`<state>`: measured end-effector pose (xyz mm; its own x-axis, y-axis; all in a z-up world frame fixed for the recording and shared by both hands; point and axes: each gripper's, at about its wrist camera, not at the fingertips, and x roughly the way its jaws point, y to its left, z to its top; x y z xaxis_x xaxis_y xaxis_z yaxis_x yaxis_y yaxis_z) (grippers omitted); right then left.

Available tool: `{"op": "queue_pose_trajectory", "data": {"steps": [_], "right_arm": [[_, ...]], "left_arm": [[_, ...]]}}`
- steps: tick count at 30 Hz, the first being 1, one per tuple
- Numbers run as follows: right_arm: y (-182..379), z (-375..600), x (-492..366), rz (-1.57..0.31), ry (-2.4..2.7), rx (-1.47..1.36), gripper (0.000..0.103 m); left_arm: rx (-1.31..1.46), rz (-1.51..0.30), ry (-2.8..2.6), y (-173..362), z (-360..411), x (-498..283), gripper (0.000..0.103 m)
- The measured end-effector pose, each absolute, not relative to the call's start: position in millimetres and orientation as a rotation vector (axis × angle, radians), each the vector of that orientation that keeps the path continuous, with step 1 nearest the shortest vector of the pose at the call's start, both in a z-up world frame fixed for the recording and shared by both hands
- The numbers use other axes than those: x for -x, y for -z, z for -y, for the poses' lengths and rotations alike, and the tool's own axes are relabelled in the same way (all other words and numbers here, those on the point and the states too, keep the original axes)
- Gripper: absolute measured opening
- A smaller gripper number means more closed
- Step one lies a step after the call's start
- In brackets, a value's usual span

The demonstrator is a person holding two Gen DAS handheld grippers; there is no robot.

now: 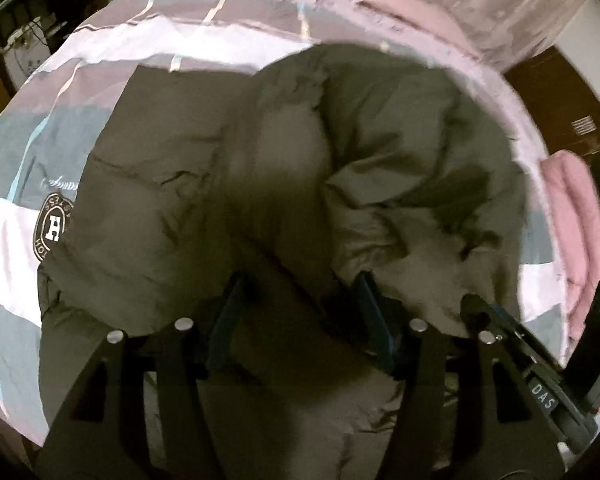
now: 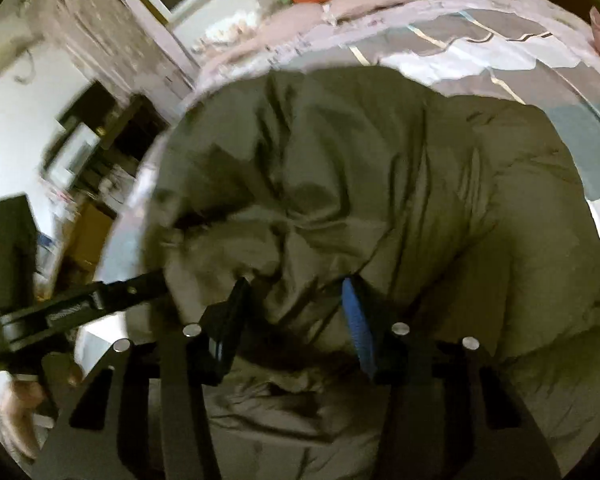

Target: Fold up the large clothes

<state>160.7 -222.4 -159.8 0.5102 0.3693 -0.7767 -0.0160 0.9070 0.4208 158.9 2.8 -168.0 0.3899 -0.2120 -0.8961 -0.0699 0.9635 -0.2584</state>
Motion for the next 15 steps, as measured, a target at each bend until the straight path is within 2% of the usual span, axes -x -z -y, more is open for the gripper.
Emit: {"op": "queue_pose_trajectory", "data": {"steps": [3,8,10,15], "right_arm": [[180,231,-166,-1.067,-0.197,-0.397,0.047],[176,229,-165,-1.071,-0.190,-0.373,0.047],[168,234,-154,-1.074,-0.189,-0.414,0.048],[148,247,-116,-1.110,-0.165,-0.382,0.049]], "left_arm": [[0.250,-1.222,0.073,183,-4,-166,0.068],[0.270,-1.309,0.042,209,-15,-171,0.064],[0.298,-1.303,0.050,200,-19,-167,0.059],[0.231,-1.184,0.084,153,-19,-143,0.058]]}}
